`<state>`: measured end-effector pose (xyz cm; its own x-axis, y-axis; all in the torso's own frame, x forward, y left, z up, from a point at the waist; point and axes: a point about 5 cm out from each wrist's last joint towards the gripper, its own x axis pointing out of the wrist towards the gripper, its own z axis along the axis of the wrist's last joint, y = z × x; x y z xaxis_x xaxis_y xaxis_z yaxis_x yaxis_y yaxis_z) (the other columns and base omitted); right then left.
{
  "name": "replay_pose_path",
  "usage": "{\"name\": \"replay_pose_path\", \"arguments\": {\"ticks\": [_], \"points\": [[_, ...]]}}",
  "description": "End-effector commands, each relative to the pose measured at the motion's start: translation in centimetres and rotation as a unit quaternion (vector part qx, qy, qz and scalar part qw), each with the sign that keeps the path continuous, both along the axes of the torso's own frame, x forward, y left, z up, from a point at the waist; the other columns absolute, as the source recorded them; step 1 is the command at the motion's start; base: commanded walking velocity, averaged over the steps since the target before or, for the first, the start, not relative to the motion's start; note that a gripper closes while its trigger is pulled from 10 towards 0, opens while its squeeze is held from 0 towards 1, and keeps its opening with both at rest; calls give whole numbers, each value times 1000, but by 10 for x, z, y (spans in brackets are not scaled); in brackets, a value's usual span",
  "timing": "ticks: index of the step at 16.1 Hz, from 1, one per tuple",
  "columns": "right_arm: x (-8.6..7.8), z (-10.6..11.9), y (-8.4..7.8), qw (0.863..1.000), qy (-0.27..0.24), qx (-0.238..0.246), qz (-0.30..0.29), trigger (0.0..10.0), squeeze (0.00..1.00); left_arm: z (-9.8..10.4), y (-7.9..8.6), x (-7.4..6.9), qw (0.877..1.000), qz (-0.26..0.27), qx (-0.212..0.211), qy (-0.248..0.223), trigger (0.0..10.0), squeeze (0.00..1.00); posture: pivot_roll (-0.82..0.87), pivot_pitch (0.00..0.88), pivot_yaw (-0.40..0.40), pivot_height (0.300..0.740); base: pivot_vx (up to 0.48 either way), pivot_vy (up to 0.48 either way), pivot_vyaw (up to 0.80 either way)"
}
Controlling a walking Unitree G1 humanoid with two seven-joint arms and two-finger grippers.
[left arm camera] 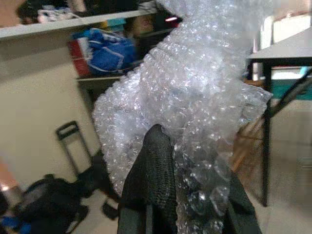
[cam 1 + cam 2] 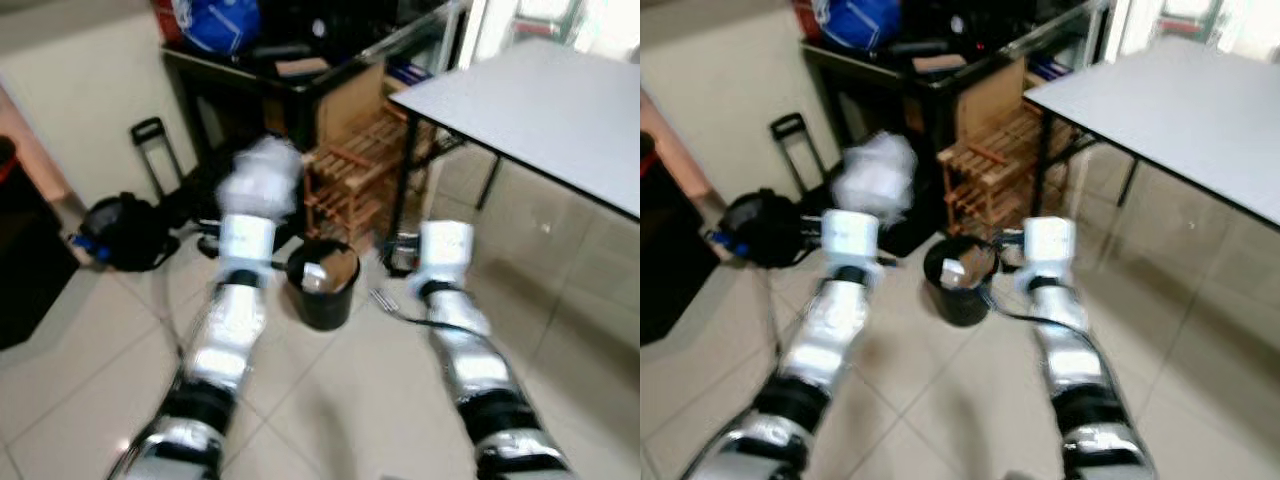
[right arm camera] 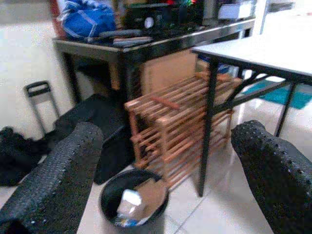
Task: Picking trash to rubbish bin
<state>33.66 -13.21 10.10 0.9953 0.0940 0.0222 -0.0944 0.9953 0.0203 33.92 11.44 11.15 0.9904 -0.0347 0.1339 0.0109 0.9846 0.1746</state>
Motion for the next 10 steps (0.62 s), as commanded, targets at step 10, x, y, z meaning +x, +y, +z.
{"name": "replay_pose_path", "arguments": {"ticks": [10], "points": [[1, 2, 11, 1000, 2, 14, 18, 10000, 0, 5, 12, 3, 1000, 18, 5, -4, 10000, 0, -71, 70, 58, 740, 464, 0, 0]]}}
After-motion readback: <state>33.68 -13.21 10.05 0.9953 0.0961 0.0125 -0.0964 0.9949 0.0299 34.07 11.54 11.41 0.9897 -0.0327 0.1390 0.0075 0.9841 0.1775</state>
